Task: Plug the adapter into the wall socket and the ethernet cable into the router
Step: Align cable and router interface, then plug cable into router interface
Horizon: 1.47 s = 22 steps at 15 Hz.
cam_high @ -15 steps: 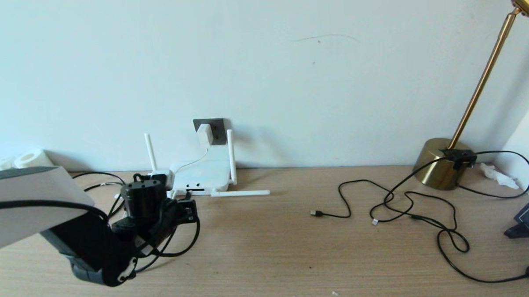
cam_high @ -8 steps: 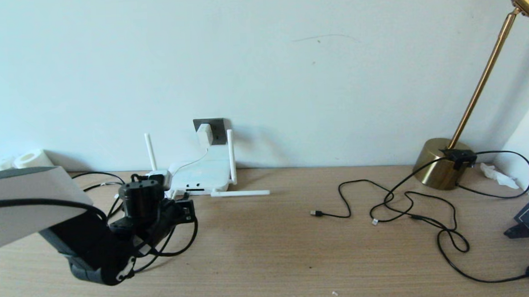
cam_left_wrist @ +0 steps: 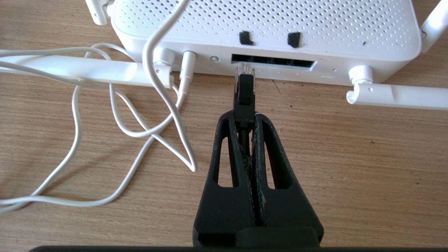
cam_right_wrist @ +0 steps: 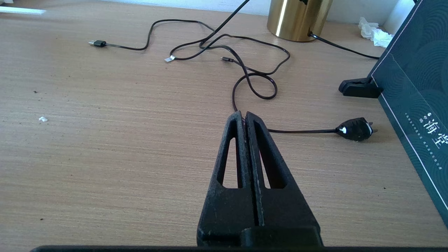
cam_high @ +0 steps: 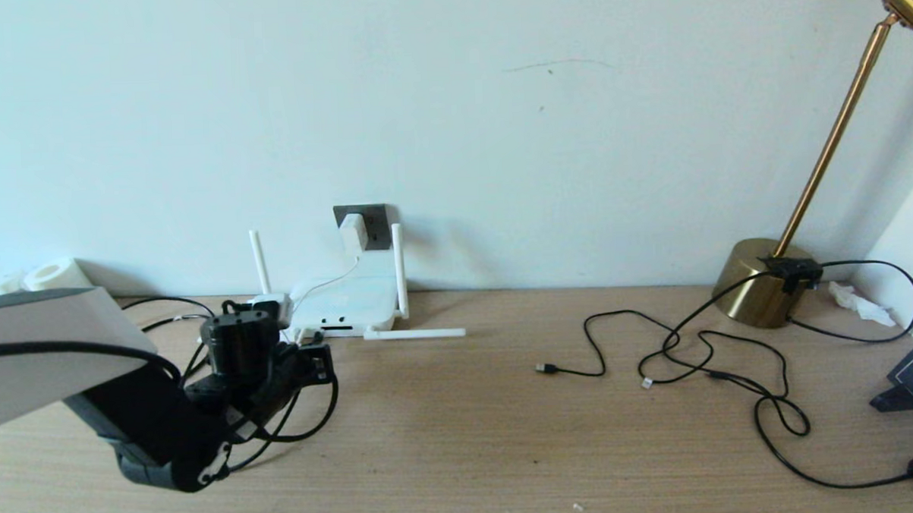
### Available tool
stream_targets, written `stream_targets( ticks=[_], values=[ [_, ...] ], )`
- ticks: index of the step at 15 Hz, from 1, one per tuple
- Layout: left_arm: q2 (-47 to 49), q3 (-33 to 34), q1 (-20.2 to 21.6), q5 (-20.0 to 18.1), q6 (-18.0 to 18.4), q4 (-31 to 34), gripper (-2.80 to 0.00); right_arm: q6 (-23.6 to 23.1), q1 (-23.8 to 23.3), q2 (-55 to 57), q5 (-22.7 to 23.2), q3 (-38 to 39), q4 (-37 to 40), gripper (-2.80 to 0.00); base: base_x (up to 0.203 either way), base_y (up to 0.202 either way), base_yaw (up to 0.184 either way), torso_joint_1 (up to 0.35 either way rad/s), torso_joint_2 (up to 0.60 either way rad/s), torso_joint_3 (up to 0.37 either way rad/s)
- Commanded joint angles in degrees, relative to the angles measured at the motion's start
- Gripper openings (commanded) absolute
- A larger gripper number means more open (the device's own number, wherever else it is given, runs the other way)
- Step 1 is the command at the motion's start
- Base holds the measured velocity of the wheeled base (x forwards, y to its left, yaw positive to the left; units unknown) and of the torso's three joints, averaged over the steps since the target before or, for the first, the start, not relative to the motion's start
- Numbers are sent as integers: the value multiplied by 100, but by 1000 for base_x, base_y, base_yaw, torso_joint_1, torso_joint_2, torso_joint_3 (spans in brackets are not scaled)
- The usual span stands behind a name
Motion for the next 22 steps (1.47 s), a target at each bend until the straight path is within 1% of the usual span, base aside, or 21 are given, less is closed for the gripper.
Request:
stream_targets(
  ticks=[1,7,9,12,22],
  values=[
    [0,0,45,-20,-1,-33,-280,-3,2,8,2,2,-1,-280,0,0,0,0,0,0],
    [0,-39,115,-49,12,-37,-280,-3,2,8,-1,2,-1,-280,0,0,0,0,0,0],
    [0,-39,115,-49,100,-37,-280,-12,2,8,2,-7,-1,-280,0,0,0,0,0,0],
    [9,-65,115,-58,126,-37,-280,-3,2,8,2,1,-1,-280,0,0,0,0,0,0],
    [65,-92,115,-55,126,-37,-280,-3,2,8,-7,2,-1,-280,0,0,0,0,0,0]
  ],
)
